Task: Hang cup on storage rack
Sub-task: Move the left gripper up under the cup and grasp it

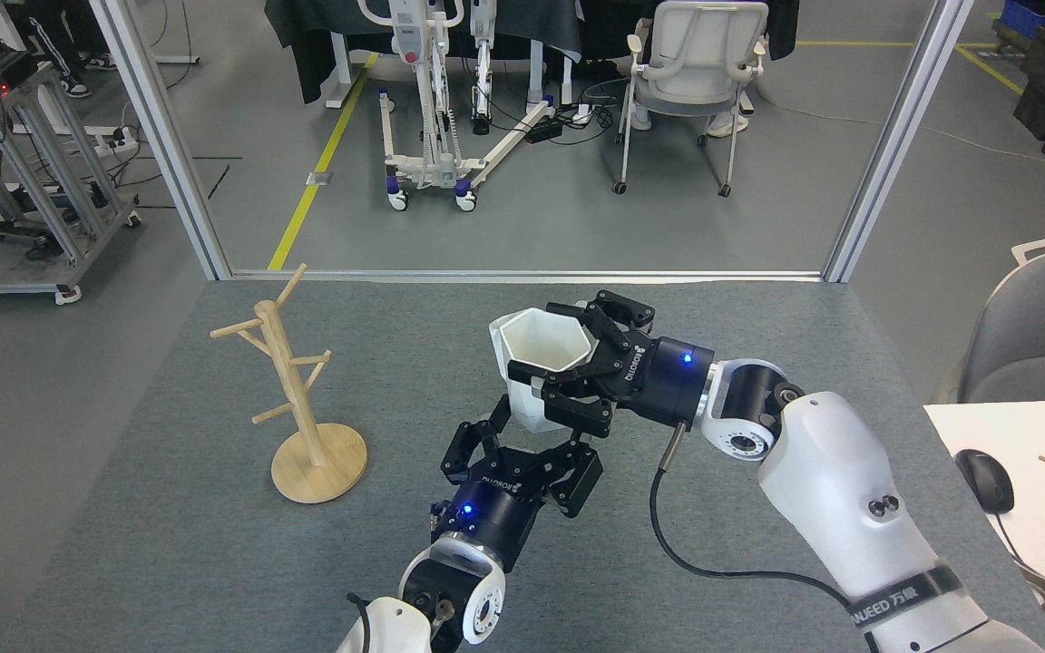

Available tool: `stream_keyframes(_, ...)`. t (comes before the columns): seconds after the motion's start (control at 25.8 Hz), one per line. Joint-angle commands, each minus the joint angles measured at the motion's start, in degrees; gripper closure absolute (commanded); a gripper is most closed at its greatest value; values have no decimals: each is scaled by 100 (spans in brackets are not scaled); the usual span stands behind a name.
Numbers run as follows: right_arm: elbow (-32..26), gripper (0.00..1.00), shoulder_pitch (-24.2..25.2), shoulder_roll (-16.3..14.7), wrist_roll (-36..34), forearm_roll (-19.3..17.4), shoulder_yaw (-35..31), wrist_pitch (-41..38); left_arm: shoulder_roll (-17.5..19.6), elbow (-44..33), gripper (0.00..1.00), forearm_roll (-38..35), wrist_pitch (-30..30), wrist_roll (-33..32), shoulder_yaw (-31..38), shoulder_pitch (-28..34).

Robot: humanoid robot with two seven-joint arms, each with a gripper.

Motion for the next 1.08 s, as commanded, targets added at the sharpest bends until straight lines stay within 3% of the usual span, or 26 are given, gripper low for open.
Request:
stream_keyframes(0.0, -2, 62, 12, 8, 21, 7, -2, 1, -59, 137, 1, 0, -34, 16, -8, -160)
stream_keyframes(0.43, -2, 62, 21, 17, 21, 15, -2, 1, -121, 524, 3, 9, -25, 7, 1, -406)
stream_keyframes(0.5, -2, 62, 21, 17, 21, 15, -2, 1, -130, 542, 12, 18, -25, 7, 1, -415)
stream_keyframes(0.62, -2, 62, 38, 43, 21, 15, -2, 1, -130, 550, 33, 62, -25, 16, 10, -424)
stream_keyframes(0.74, -2, 62, 47, 43, 21, 15, -2, 1, -130, 638, 40, 79, -25, 16, 10, -477)
stream_keyframes(0.93, -2, 62, 56, 43, 12, 15, -2, 1, -130, 638, 63, 88, -34, 60, 10, -477)
stream_keyframes(1.05, -2, 62, 56, 43, 12, 15, -2, 1, -130, 630, 65, 79, -34, 68, 10, -485)
